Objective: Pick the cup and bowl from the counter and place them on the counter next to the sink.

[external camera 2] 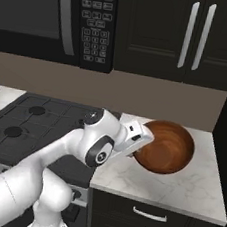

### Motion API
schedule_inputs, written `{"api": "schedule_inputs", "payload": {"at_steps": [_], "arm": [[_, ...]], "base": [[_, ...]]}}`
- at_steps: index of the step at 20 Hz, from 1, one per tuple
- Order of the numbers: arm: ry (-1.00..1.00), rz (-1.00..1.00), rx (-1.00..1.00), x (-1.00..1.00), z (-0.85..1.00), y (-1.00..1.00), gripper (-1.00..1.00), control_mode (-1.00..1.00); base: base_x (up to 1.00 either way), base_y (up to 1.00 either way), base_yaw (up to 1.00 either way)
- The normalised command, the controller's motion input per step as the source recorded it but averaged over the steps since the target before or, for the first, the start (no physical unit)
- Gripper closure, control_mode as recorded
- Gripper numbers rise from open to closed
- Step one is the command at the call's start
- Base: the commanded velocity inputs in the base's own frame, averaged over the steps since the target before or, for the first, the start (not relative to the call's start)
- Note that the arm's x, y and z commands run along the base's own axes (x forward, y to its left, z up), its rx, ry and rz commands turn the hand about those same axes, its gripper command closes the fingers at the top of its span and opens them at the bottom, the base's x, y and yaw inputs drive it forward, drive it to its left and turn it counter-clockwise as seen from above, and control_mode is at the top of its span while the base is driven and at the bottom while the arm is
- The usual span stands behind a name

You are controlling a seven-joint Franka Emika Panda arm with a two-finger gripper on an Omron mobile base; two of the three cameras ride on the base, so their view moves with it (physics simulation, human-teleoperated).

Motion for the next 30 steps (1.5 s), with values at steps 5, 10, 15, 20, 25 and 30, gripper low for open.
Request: {"api": "schedule_inputs", "payload": {"at_steps": [5,10,15,20,25,30], "arm": [[-0.01,0.01,0.01,-0.36,0.04,0.61,1.0,-1.0],[-0.01,0.0,0.02,-0.22,0.14,0.67,1.0,-1.0],[0.01,0.03,0.0,-0.28,0.45,0.76,1.0,-1.0],[0.11,0.05,0.0,-0.31,0.58,0.66,1.0,-1.0],[0.21,0.1,0.0,-0.4,0.12,0.5,1.0,-1.0],[0.2,0.16,0.0,-0.6,0.06,0.61,1.0,-1.0]], "base": [[0.0,0.0,0.0],[0.0,0.0,0.0],[0.0,0.0,0.0],[0.0,0.0,0.0],[0.0,0.0,0.0],[0.0,0.0,0.0]]}}
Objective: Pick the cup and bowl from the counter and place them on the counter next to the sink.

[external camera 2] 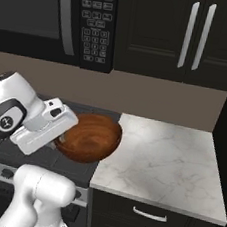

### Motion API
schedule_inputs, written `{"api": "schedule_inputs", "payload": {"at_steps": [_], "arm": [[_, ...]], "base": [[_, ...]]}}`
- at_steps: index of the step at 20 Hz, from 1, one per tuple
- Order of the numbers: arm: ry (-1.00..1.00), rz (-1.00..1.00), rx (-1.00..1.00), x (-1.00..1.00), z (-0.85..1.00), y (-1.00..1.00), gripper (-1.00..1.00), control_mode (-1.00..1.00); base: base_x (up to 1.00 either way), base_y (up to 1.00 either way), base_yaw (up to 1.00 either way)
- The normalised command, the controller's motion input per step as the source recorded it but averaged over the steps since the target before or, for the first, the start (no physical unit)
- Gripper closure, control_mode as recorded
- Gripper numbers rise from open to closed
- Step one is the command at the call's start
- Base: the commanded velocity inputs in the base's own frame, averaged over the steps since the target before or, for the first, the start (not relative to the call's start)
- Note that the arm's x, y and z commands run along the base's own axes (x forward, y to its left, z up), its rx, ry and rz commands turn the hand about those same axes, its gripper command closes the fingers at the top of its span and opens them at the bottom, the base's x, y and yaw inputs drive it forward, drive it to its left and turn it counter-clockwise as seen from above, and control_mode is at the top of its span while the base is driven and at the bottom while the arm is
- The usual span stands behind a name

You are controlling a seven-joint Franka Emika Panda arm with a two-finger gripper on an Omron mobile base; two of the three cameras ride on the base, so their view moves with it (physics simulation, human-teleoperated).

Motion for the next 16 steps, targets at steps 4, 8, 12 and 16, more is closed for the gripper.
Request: {"api": "schedule_inputs", "payload": {"at_steps": [4,8,12,16], "arm": [[0.09,0.19,0.0,-0.59,0.0,0.59,1.0,-1.0],[0.05,0.18,0.07,-0.44,0.0,0.51,1.0,-1.0],[0.0,0.15,0.11,-0.31,0.0,0.31,1.0,-1.0],[0.0,0.09,0.04,-0.2,0.0,0.16,1.0,-1.0]], "base": [[0.0,0.0,0.0],[0.0,0.0,0.0],[0.0,0.0,0.0],[0.0,0.0,0.0]]}}
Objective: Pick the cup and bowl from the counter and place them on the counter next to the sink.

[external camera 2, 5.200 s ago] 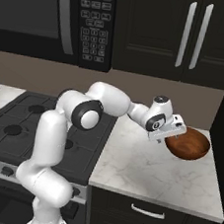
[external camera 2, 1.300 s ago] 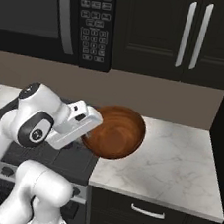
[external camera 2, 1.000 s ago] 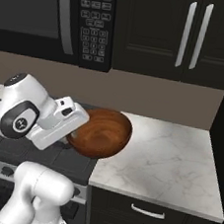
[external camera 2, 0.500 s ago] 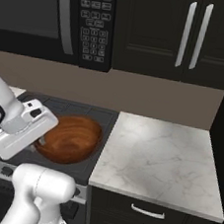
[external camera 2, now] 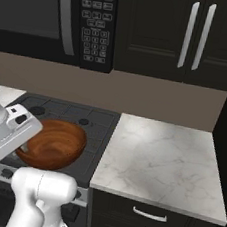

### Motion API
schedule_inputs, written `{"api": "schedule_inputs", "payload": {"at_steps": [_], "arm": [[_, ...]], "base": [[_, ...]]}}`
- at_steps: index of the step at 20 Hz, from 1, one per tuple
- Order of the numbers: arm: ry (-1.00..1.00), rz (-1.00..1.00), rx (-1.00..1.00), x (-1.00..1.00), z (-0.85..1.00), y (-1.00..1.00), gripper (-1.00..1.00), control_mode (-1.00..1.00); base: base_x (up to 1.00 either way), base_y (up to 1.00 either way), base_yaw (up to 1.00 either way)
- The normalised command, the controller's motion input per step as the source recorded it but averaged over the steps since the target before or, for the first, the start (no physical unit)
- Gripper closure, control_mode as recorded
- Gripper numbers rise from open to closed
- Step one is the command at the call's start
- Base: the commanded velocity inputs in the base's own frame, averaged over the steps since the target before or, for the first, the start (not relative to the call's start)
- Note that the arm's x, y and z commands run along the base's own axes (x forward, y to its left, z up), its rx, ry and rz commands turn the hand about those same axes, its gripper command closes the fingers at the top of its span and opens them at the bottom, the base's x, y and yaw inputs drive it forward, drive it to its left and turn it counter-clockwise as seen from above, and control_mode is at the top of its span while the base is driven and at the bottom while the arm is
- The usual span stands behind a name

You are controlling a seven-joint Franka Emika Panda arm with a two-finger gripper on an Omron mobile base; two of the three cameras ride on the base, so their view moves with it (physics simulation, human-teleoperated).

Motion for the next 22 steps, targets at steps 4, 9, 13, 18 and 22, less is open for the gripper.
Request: {"api": "schedule_inputs", "payload": {"at_steps": [4,9,13,18,22], "arm": [[0.0,0.0,0.0,0.0,0.0,0.0,1.0,-1.0],[0.0,0.0,0.0,0.0,0.0,0.0,1.0,-1.0],[0.0,0.0,0.0,0.0,0.0,0.0,1.0,1.0],[0.0,0.0,0.0,0.0,0.0,0.0,1.0,1.0],[0.0,0.0,0.0,0.0,0.0,0.0,1.0,1.0]], "base": [[0.0,0.0,0.0],[0.0,0.0,0.0],[0.0,0.0,0.0],[-0.17,0.03,0.01],[-0.98,0.16,0.07]]}}
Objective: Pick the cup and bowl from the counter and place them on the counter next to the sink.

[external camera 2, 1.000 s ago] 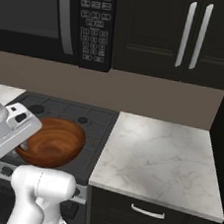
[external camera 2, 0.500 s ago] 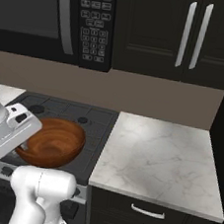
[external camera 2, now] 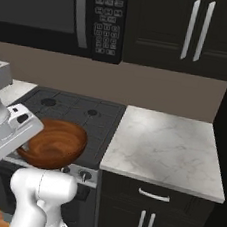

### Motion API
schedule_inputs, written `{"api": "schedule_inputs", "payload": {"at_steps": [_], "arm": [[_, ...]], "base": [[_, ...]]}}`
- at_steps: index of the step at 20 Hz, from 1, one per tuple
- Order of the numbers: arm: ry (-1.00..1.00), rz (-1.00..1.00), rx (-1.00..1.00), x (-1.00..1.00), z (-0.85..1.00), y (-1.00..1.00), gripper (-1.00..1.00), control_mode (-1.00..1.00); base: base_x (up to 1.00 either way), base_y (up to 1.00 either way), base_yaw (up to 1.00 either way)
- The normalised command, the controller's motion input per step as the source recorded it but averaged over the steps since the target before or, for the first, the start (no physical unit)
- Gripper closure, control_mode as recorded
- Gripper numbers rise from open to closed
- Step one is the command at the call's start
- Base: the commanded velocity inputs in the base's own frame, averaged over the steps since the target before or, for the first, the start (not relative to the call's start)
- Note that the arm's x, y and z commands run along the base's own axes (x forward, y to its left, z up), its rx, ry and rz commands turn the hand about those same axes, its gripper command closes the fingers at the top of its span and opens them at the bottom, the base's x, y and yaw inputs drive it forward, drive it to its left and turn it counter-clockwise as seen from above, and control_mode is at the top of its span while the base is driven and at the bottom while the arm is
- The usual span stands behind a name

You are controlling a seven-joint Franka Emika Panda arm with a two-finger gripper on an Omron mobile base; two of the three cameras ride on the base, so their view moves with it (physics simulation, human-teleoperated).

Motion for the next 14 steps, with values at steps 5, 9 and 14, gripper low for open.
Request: {"api": "schedule_inputs", "payload": {"at_steps": [5,9,14], "arm": [[0.0,0.0,0.0,0.0,0.0,0.0,1.0,1.0],[0.0,0.0,0.0,0.0,0.0,0.0,1.0,1.0],[0.0,0.0,0.0,0.0,0.0,0.0,1.0,1.0]], "base": [[-0.7,0.16,0.07],[-0.31,0.18,0.09],[-0.65,0.48,0.51]]}}
